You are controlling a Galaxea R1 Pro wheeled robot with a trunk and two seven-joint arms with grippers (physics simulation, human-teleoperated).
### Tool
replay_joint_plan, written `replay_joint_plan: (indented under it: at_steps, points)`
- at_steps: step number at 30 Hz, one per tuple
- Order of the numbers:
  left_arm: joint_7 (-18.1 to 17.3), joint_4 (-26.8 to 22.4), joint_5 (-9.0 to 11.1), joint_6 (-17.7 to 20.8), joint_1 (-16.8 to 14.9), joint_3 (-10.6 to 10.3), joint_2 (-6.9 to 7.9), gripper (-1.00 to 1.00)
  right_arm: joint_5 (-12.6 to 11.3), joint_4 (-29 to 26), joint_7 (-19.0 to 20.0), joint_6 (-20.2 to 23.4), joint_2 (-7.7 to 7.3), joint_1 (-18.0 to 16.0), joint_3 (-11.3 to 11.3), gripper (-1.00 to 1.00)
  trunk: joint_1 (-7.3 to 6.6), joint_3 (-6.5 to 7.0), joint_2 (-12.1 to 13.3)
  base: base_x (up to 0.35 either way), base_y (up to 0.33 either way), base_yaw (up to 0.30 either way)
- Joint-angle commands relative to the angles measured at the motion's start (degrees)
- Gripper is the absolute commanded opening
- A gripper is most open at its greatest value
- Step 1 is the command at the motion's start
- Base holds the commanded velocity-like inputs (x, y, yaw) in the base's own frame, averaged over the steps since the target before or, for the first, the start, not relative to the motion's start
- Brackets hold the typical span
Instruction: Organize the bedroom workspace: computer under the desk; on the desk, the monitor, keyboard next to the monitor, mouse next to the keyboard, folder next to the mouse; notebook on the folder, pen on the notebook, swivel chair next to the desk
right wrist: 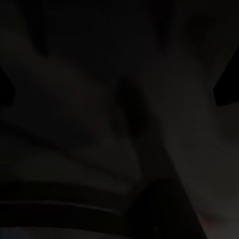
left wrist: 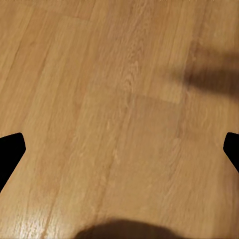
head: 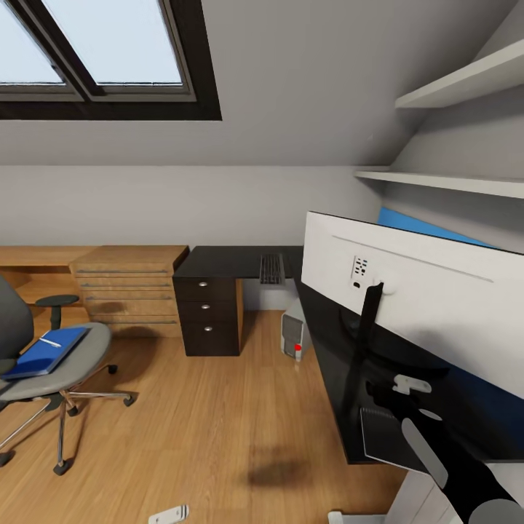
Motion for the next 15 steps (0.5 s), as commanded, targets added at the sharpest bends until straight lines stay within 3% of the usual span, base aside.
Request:
replay_joint_plan:
  at_steps: [1,15]
  points:
    - [0.0,0.0,0.3,-0.2,0.0,0.1,-0.03,1.00,-0.5,0.0,-0.6,0.1,-0.09,0.0,0.3,1.00,0.22,-0.25,-0.5,0.000,0.000,0.000]
    - [0.2,0.0,0.3,-0.3,0.0,0.1,-0.03,1.00,-0.5,0.5,-3.8,0.1,-0.18,0.0,0.2,1.00,3.30,-2.76,-6.1,0.000,0.000,0.000]
